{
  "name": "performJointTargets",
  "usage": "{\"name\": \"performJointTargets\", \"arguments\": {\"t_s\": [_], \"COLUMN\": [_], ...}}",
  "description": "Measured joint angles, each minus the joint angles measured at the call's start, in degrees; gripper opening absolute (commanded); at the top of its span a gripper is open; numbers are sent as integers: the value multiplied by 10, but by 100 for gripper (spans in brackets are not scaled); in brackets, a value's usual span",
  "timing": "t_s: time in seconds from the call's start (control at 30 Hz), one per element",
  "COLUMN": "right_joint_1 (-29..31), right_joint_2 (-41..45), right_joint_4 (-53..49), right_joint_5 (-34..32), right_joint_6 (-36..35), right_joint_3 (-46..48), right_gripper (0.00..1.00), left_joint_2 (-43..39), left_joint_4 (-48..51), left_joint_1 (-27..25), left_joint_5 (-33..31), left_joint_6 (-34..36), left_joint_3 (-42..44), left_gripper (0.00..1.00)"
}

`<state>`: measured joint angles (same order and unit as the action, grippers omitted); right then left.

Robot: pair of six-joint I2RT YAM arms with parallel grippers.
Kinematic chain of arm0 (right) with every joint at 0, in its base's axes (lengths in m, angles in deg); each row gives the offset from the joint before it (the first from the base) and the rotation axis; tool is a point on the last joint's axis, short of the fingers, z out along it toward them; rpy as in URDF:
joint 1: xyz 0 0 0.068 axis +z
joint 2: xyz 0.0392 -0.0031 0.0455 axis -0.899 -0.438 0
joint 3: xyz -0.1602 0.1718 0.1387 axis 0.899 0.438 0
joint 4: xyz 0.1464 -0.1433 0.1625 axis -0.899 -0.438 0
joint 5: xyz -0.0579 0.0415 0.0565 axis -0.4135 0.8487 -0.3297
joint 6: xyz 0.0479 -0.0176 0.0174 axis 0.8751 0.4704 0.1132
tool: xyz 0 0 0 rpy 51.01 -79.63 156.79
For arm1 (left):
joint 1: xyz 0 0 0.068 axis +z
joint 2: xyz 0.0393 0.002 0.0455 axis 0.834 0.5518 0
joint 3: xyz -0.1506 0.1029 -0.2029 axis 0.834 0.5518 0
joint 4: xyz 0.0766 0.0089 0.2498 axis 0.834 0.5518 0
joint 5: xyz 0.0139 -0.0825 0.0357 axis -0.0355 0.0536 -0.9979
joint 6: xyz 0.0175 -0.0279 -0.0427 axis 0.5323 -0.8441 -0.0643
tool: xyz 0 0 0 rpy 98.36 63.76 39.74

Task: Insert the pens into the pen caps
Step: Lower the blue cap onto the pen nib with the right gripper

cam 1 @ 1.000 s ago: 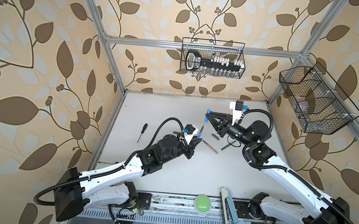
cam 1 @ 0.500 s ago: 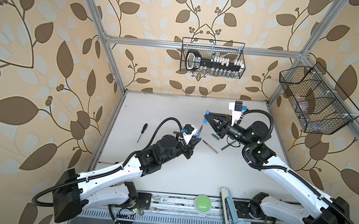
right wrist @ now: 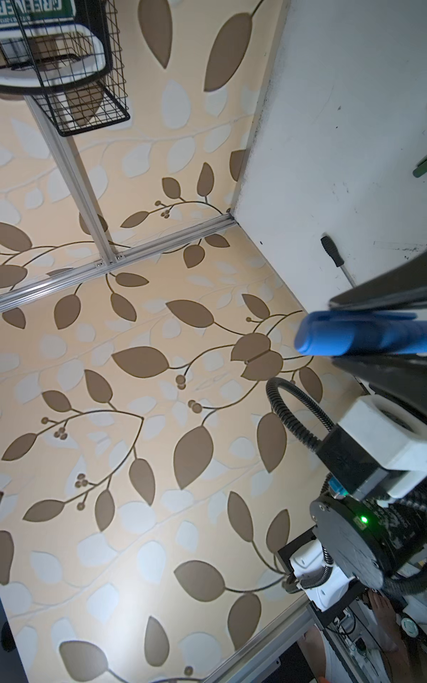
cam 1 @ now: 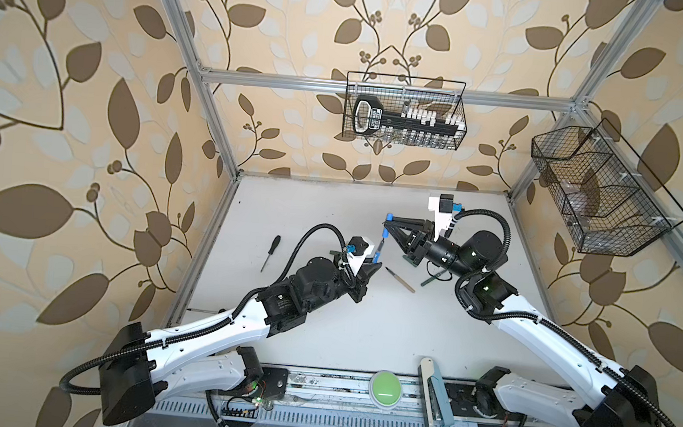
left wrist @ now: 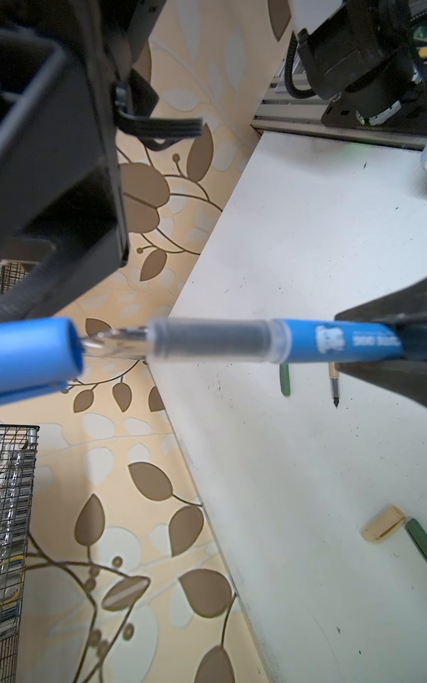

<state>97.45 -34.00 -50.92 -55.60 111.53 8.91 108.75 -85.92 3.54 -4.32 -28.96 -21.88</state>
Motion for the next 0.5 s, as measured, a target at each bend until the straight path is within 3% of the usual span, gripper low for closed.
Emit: {"name": "performJointTargets", "arguments": {"t_s": [0.5], "right_joint_1": [4], "right_joint_2": [0], "right_joint_4": [0], "right_joint_5": [2], "right_joint_6": [0], "right_joint_3": [16], "right_gripper": [21], "left_joint_2": [-1], "left_joint_4": [1], "left_joint_1": [0], "left_joint_5": [-1], "left_joint_6": [0], "left_joint_3": [0], "left_gripper": [0]}}
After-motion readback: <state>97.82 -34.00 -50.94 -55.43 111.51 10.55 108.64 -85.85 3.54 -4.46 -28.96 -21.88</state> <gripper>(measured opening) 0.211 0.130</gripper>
